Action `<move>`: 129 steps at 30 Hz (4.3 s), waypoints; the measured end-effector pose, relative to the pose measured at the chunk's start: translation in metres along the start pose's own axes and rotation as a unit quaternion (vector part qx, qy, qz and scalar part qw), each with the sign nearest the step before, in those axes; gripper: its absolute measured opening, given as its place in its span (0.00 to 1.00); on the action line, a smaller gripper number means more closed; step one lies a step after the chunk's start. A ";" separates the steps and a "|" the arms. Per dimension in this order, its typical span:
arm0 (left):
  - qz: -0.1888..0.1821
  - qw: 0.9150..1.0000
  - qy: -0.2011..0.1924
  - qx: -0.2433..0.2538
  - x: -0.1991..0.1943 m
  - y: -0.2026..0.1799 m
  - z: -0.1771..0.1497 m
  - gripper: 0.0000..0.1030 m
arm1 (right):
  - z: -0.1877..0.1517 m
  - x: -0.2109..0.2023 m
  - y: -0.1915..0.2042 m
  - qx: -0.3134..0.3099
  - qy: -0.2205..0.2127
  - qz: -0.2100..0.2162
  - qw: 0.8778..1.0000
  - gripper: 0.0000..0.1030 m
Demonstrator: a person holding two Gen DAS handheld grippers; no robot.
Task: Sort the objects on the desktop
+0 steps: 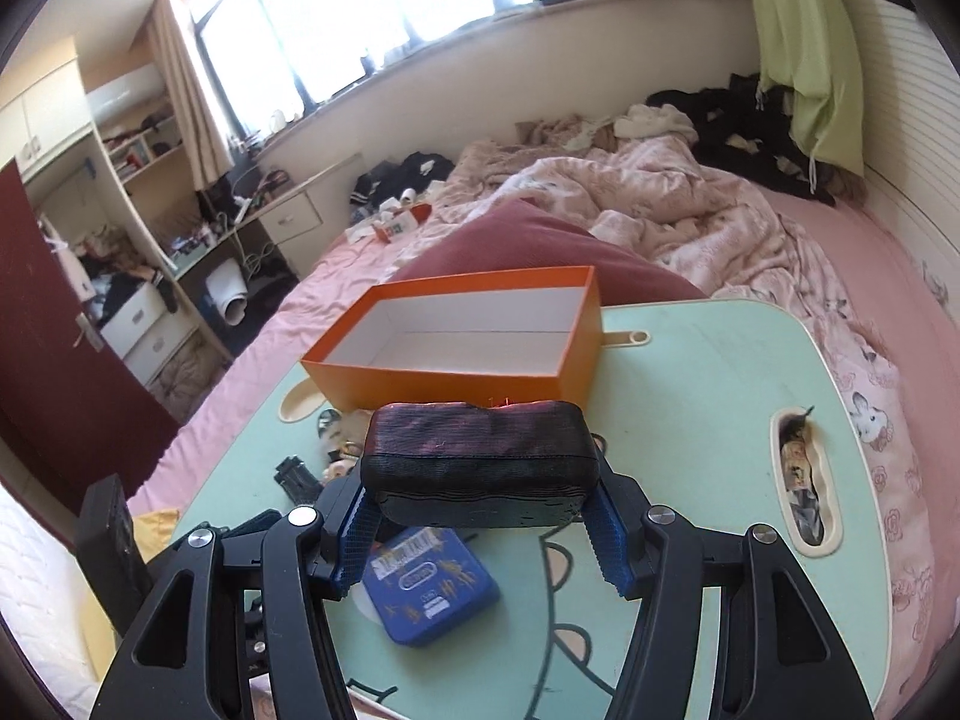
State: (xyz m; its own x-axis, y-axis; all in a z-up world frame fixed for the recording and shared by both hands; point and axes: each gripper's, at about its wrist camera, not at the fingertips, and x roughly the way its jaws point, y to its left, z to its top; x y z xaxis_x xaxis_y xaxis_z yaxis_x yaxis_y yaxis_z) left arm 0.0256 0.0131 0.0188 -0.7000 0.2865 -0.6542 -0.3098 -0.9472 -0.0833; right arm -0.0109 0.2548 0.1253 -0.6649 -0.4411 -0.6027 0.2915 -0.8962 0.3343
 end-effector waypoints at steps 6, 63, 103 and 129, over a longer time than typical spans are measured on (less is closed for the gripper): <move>0.008 0.999 0.033 -0.012 0.014 0.002 0.006 0.44 | -0.007 0.009 0.002 0.004 0.012 0.010 1.000 0.58; 0.020 0.991 0.031 -0.127 -0.018 0.049 -0.009 0.79 | -0.038 0.019 0.027 -0.083 0.050 -0.033 0.995 0.89; 0.094 0.995 -0.001 -0.025 0.001 0.019 -0.019 1.00 | -0.088 0.059 0.047 -0.167 0.125 -0.050 0.977 1.00; 0.063 0.995 -0.021 -0.073 -0.010 0.037 -0.017 1.00 | -0.076 0.065 0.061 -0.178 0.063 -0.029 0.982 0.64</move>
State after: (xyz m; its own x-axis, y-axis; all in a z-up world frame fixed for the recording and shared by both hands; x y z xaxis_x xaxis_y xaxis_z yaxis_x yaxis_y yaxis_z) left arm 0.0323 -0.0272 0.0097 -0.7550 0.1668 -0.6342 -0.1236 -0.9860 -0.1121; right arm 0.0157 0.1679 0.0516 -0.6038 -0.3708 -0.7056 0.4918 -0.8699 0.0363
